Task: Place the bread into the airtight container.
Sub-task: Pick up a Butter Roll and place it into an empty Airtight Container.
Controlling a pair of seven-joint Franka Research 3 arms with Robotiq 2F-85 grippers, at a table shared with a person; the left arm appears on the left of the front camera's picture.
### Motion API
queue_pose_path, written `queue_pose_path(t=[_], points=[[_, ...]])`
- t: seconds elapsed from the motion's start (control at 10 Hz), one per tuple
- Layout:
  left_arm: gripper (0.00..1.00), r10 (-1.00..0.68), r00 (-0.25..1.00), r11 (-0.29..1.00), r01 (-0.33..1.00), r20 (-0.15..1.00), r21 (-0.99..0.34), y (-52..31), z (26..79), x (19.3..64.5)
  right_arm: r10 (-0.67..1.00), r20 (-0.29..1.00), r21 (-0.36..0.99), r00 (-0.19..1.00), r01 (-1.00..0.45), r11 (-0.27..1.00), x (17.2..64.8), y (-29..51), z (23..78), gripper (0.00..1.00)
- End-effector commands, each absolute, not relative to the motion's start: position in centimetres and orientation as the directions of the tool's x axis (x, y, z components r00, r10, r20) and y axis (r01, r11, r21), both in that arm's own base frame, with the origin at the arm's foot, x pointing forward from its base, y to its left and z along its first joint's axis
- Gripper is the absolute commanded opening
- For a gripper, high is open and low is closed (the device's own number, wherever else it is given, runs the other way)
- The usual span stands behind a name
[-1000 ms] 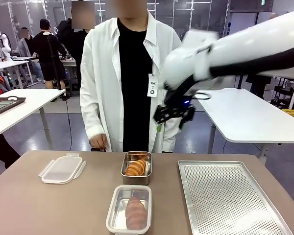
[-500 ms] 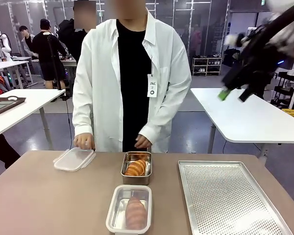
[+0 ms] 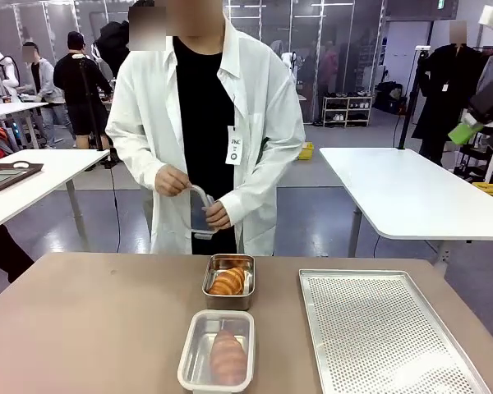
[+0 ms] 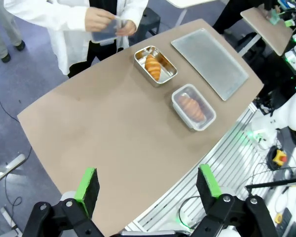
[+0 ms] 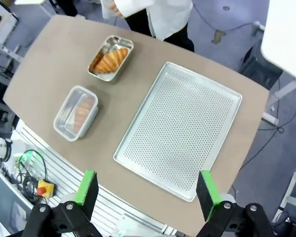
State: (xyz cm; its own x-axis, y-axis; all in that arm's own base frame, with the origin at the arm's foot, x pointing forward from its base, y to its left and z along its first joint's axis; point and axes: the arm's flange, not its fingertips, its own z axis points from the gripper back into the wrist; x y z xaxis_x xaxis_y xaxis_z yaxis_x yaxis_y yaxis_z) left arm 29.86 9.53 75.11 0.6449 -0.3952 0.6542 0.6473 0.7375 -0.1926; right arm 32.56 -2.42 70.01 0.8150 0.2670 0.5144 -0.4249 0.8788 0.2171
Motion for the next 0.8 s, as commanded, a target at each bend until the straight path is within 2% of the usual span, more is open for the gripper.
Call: queue_pose_path(t=[0.0, 0.7], points=[[1.00, -0.410, 0.633, 0.725, 0.663, 0.656, -0.187, 9.56, 75.18, 29.82, 0.272, 0.517, 0.222, 0.812, -0.434, 0.873, 33.39, -2.10, 70.47, 1.00], [1.00, -0.410, 0.633, 0.725, 0.663, 0.656, -0.187, 9.56, 75.18, 29.82, 0.272, 0.517, 0.222, 0.812, -0.434, 0.873, 33.39, -2.10, 70.47, 1.00]])
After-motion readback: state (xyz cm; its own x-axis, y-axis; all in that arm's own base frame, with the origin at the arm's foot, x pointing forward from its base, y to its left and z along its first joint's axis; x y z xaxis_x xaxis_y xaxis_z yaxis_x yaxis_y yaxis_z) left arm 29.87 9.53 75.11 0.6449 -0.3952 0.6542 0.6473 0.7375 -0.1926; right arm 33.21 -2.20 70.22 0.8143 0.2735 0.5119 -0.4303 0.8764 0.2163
